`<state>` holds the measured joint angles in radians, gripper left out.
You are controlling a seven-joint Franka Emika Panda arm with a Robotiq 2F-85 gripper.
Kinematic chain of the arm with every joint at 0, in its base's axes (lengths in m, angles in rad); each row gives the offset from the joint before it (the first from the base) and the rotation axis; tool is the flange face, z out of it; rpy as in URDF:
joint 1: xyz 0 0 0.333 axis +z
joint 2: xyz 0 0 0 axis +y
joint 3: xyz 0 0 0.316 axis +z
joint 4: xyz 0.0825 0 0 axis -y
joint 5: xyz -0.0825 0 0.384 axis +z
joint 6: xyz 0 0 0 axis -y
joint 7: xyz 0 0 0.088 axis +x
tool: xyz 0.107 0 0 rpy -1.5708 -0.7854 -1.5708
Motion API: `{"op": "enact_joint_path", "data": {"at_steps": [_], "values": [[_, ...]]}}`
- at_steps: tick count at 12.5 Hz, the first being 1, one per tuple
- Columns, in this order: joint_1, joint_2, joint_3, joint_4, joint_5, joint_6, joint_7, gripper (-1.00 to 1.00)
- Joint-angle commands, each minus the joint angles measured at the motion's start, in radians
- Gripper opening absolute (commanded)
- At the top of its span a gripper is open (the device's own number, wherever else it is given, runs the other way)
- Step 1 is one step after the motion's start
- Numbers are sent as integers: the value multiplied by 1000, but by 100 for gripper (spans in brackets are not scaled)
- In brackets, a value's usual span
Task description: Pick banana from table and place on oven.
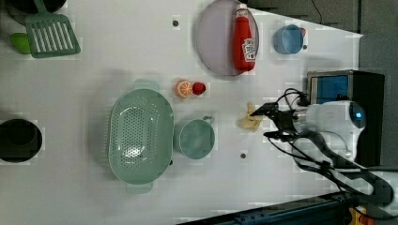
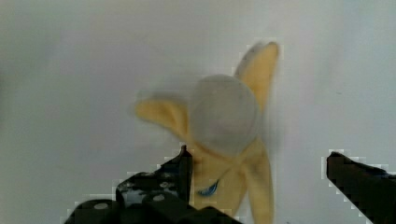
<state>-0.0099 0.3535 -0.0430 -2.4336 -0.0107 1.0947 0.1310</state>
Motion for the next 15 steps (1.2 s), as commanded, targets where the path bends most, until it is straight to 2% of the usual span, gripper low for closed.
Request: {"op": "enact_joint_path", "data": {"at_steps": [1,4,6,7,9,11,13,15], "values": [[-2,-21,9,-28,20,75,32,68],[-1,-22,12,-36,20,84,32,-6],[-1,-24,17,-37,20,84,32,-48],[-1,-25,19,-35,20,84,32,-57],[0,-54,25,-32,20,84,32,-57],[0,-146,26,-29,20,64,32,-57],[-1,-271,25,-2,20,-53,32,-57],[1,-382,30,72,20,-270,30,-56]]}}
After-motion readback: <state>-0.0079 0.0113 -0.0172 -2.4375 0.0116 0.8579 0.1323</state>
